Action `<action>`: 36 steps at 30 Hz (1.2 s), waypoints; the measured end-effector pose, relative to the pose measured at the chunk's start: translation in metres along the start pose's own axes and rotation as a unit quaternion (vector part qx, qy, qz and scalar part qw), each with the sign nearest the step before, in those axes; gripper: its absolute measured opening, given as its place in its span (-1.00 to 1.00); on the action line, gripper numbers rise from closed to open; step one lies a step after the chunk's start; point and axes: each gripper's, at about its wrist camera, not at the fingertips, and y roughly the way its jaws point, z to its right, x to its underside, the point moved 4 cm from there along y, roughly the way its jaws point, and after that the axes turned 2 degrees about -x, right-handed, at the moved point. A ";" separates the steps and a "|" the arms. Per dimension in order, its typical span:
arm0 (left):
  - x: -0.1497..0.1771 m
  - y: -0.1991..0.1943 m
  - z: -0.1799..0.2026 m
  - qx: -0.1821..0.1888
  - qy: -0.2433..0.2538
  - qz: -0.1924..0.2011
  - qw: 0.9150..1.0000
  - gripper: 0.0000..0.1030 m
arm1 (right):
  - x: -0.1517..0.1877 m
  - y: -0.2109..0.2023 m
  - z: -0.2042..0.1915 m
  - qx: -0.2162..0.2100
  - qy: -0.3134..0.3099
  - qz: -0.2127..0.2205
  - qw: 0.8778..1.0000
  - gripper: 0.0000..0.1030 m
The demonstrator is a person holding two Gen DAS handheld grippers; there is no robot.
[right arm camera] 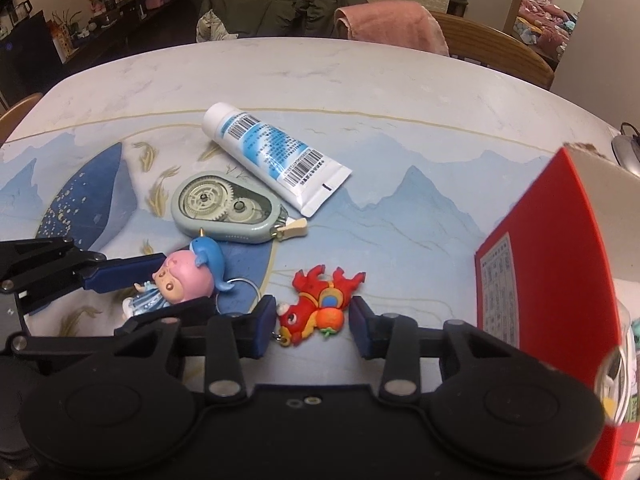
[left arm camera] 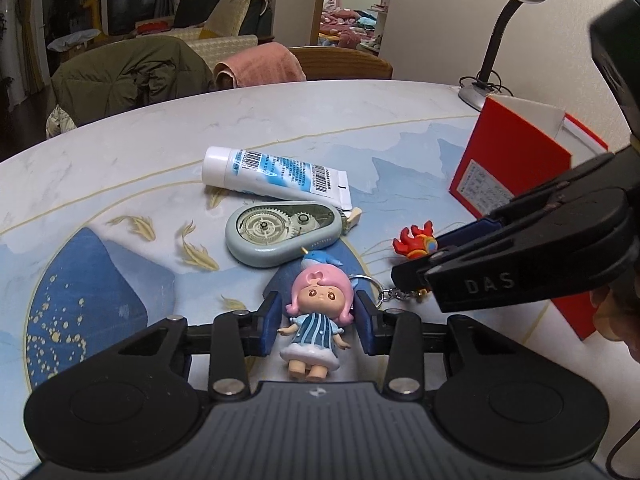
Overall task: Organize rigid objects
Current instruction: 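Grasp the pink-haired doll keychain with the left gripper while the right gripper grasps the red fish keychain, then carry the doll and fish keychains in both grippers over the red box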
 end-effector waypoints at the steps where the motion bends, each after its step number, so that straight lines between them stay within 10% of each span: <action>1: 0.000 -0.003 0.001 0.002 -0.001 0.001 1.000 -0.27 | 0.002 -0.003 0.000 -0.003 0.002 0.001 1.000 -0.25; 36: -0.007 -0.133 0.074 0.035 0.011 0.044 0.998 -0.36 | 0.053 -0.191 0.043 -0.054 0.036 0.105 0.992 -0.26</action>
